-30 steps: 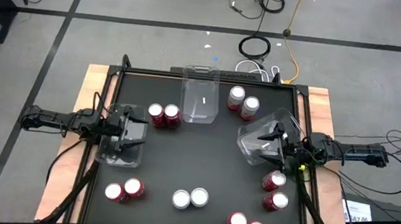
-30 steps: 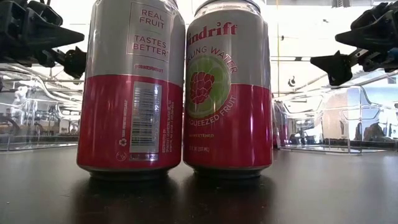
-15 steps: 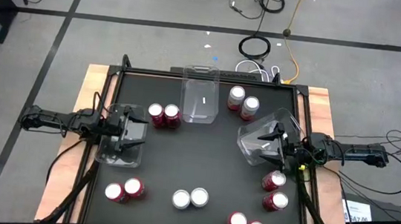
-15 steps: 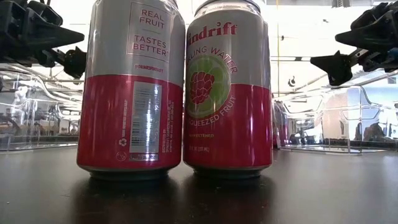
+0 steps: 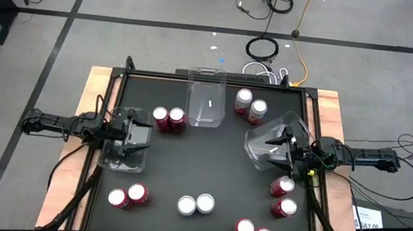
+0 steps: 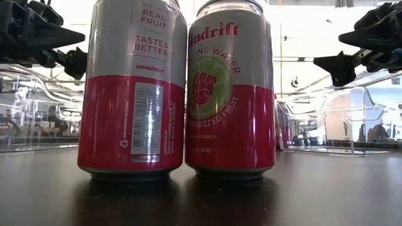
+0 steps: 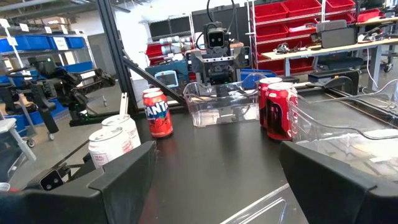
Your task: Sort soda cans
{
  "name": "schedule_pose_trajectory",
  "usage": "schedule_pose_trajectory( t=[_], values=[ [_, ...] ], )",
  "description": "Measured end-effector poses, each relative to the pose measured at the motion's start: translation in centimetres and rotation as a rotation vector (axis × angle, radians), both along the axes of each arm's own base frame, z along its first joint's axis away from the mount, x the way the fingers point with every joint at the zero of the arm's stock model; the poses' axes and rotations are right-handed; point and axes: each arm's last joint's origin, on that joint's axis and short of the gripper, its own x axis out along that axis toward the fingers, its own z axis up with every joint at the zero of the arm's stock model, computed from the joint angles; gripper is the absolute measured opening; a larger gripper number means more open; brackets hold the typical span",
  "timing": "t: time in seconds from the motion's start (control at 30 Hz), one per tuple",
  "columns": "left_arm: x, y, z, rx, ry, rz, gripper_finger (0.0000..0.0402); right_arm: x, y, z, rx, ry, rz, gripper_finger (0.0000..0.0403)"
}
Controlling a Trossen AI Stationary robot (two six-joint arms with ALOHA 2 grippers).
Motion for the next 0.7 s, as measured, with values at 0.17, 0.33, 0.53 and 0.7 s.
schedule_pose_trajectory(
  t=[0.17, 0.33, 0.53, 0.7],
  values=[
    [0.00, 0.00, 0.01, 0.000, 0.000, 0.001, 0.0392, 0.00, 0.00, 0.00, 0.000, 0.000, 0.000, 0.0334],
    [0.00, 0.00, 0.01, 0.000, 0.000, 0.000, 0.0392, 0.00, 0.00, 0.00, 0.000, 0.000, 0.000, 0.0334],
    [0.00, 0.00, 0.00, 0.000, 0.000, 0.000, 0.0392, 0.00, 0.00, 0.00, 0.000, 0.000, 0.000, 0.0334],
    [0.00, 0.06, 0.09, -0.002, -0.010, 0.020, 0.0392, 0.00, 0.00, 0.00, 0.000, 0.000, 0.000, 0.0334]
  ],
)
